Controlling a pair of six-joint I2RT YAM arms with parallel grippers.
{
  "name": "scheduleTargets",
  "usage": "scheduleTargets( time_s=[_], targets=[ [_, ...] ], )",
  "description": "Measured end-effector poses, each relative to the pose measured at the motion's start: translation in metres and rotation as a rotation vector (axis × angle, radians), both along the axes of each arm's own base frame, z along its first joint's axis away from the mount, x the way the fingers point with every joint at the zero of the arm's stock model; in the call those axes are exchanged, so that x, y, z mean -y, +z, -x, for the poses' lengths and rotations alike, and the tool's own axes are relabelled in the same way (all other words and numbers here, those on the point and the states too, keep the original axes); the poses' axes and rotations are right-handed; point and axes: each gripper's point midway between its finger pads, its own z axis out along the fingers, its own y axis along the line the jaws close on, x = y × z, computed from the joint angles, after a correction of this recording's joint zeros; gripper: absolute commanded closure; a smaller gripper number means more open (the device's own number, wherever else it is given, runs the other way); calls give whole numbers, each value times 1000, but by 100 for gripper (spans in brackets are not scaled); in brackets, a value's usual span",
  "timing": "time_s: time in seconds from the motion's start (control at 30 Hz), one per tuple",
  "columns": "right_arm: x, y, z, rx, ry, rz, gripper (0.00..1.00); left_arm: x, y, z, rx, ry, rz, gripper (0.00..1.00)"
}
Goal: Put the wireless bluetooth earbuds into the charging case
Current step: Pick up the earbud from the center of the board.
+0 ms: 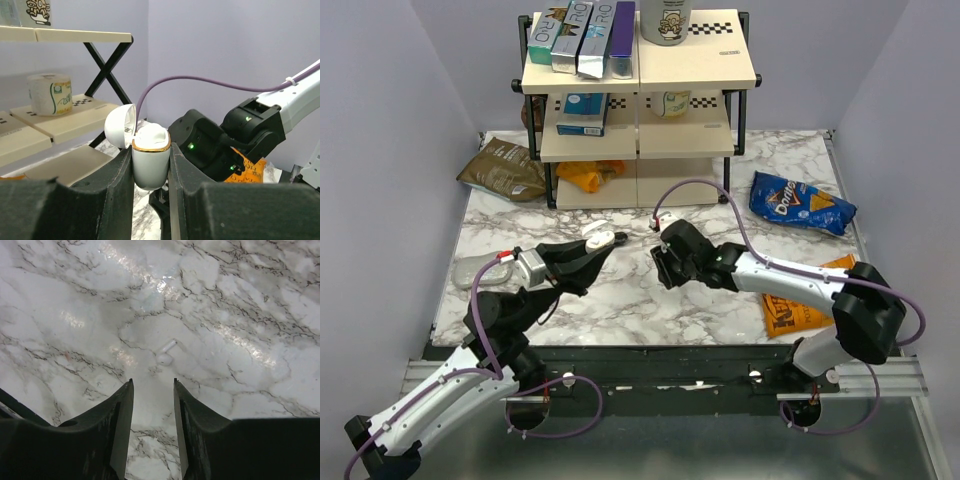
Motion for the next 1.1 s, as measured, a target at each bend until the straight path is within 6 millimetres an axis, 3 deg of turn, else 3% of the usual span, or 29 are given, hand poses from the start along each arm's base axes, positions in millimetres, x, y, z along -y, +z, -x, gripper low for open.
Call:
scheduleTargets(
  time_s=[0.2,0.73,0.83,0.97,1.1],
  targets=[
    [-4,-29,2,-70,-63,-7,54,3,-8,-2,-32,-13,0,100],
    [-1,-73,-6,-102,-122,81,53,9,-18,-3,-75,-34,-3,100],
    [-1,-72,-10,-82,-121,96,59,9,-18,-3,-77,-34,-2,100],
    [3,-73,-13,-59,-105,124,76,9,-18,-4,-78,-35,-3,100],
    [7,-73,-16,-26,-61,162,77,10,-19,-4,-81,-35,-7,100]
  ],
)
